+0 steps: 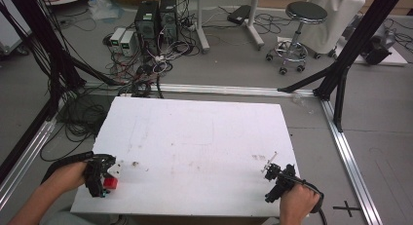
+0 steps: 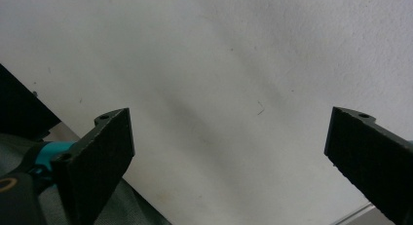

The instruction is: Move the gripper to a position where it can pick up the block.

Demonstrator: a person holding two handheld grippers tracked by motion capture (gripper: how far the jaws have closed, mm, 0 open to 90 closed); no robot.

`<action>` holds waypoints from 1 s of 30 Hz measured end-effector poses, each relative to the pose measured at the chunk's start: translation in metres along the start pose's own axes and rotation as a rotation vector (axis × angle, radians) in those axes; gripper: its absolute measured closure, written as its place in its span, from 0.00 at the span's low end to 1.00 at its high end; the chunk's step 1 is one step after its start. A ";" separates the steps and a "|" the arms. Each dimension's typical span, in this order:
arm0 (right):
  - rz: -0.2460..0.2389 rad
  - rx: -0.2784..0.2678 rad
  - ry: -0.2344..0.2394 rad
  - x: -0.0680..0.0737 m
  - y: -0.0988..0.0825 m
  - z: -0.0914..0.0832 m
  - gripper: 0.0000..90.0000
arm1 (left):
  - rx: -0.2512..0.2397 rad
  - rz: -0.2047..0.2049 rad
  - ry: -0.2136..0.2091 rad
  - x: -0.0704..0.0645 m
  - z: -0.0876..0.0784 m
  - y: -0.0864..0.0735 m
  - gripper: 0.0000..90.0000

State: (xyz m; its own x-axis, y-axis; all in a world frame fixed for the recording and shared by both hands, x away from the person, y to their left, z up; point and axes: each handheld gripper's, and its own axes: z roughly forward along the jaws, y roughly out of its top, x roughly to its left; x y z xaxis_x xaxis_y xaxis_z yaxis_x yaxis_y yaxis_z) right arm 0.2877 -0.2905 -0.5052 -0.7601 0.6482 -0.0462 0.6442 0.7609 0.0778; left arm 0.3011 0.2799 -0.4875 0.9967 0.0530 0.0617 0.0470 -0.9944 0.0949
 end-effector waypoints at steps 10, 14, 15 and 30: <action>0.004 0.003 0.004 0.001 0.000 0.000 0.04 | 0.019 0.035 -0.020 0.001 0.010 -0.002 0.21; 0.001 0.004 0.004 0.000 0.000 0.000 0.04 | 0.031 0.049 -0.023 0.001 0.015 -0.003 0.22; 0.003 0.005 0.005 0.000 0.000 0.000 0.04 | 0.031 0.049 -0.023 0.001 0.015 -0.003 0.22; 0.004 0.005 0.003 0.001 0.000 0.001 0.04 | 0.043 0.043 -0.038 0.002 0.027 -0.006 0.23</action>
State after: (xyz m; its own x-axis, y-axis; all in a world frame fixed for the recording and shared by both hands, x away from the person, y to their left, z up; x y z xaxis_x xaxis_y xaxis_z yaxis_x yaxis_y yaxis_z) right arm 0.2874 -0.2900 -0.5058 -0.7575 0.6515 -0.0425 0.6480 0.7581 0.0734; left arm 0.3049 0.2836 -0.5146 0.9996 0.0077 0.0270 0.0064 -0.9987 0.0499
